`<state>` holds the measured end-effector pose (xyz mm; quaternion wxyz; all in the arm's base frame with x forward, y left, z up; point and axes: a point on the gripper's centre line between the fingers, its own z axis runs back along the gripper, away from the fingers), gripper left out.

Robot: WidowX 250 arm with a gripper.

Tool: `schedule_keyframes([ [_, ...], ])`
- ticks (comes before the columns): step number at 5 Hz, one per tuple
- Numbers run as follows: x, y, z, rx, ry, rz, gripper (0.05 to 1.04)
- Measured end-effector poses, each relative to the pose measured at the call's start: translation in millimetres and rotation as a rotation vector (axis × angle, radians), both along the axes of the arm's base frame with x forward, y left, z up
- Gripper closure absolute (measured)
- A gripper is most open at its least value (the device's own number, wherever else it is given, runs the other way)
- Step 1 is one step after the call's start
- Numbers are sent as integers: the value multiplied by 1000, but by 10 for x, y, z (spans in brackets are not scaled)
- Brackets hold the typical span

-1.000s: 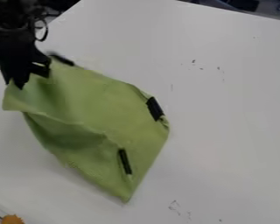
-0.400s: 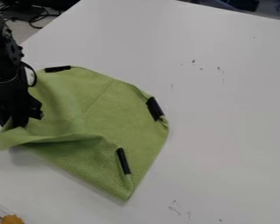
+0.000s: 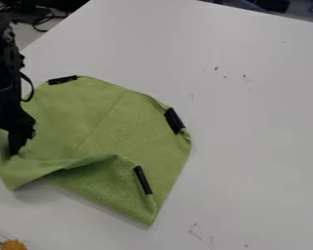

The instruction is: Unfold the clothes from the right side to the left

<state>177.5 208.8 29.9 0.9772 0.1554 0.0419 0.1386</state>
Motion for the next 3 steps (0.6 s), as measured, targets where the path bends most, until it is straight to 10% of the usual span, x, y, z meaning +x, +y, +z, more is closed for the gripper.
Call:
schedule_keyframes([
  [2,4,-154,601,137,17,9,83],
  [3,386,-269,688,115,-145,-35,83],
])
